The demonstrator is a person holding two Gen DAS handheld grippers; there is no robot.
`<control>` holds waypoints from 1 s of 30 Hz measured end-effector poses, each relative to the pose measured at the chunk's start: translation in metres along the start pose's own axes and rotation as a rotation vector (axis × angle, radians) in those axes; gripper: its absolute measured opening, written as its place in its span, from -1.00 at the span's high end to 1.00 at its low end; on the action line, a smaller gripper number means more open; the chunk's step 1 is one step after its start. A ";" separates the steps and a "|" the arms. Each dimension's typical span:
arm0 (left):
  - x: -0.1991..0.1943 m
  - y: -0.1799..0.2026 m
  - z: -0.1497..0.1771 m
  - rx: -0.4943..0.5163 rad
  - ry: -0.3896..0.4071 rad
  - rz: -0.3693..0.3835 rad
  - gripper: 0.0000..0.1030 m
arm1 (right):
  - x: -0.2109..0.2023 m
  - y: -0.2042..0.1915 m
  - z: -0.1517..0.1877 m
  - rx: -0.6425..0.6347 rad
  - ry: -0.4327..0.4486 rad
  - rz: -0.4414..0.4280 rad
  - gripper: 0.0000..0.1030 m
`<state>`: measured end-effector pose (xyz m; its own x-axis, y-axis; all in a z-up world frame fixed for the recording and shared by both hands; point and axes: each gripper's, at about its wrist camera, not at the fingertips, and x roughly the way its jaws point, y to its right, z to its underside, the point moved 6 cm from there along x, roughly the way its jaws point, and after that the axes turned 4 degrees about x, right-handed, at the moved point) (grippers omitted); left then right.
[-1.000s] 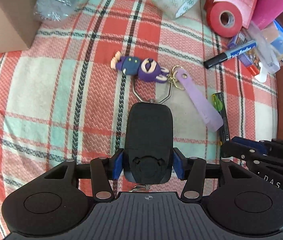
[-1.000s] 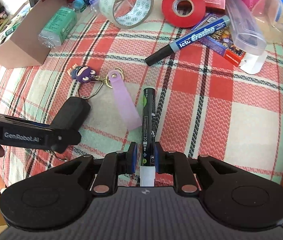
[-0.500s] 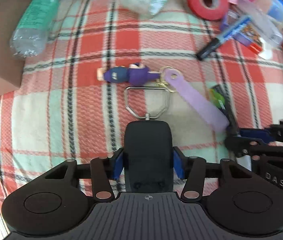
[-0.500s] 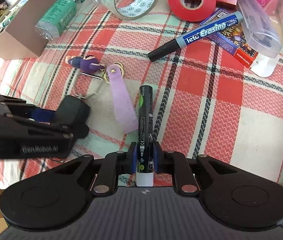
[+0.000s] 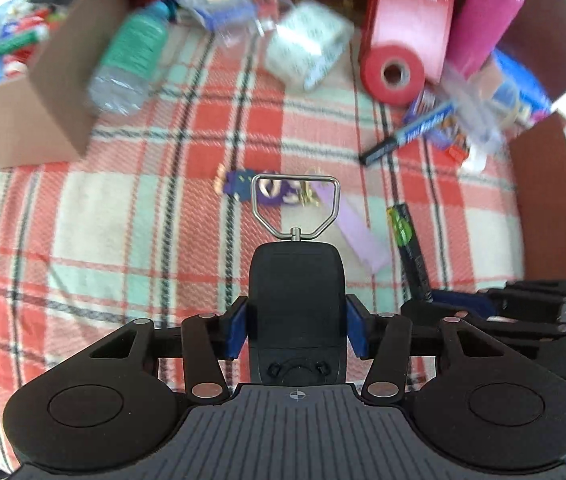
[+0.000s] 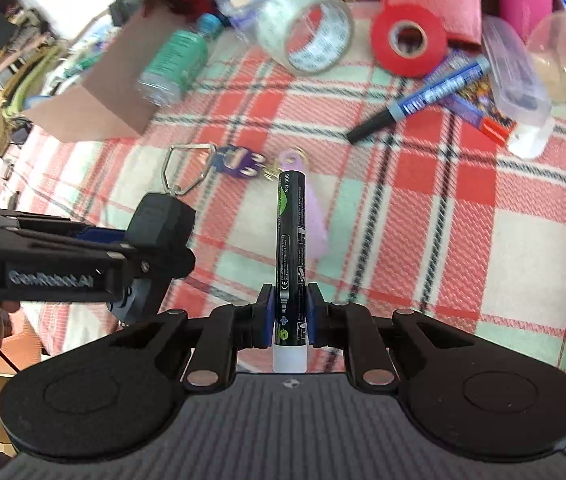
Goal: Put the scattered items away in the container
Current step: 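Carry the key fob and marker in both tools over the cardboard box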
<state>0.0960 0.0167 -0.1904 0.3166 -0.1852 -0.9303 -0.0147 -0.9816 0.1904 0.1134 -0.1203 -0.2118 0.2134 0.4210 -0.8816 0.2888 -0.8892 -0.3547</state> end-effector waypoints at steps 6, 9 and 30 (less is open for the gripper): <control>-0.037 -0.015 -0.007 -0.047 0.077 -0.025 0.02 | -0.014 -0.032 -0.011 -0.064 0.039 -0.055 0.65; -0.054 -0.025 -0.008 -0.067 0.112 -0.046 0.02 | -0.021 -0.053 -0.022 -0.105 0.064 -0.093 0.65; -0.133 -0.163 -0.025 -0.185 0.250 -0.121 0.01 | -0.014 -0.201 -0.104 -0.271 0.146 -0.218 0.65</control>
<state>0.0802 0.2029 -0.0894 0.5288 -0.0287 -0.8483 0.2020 -0.9665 0.1586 0.1500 0.0709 -0.0958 0.2450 0.6336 -0.7338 0.5741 -0.7047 -0.4168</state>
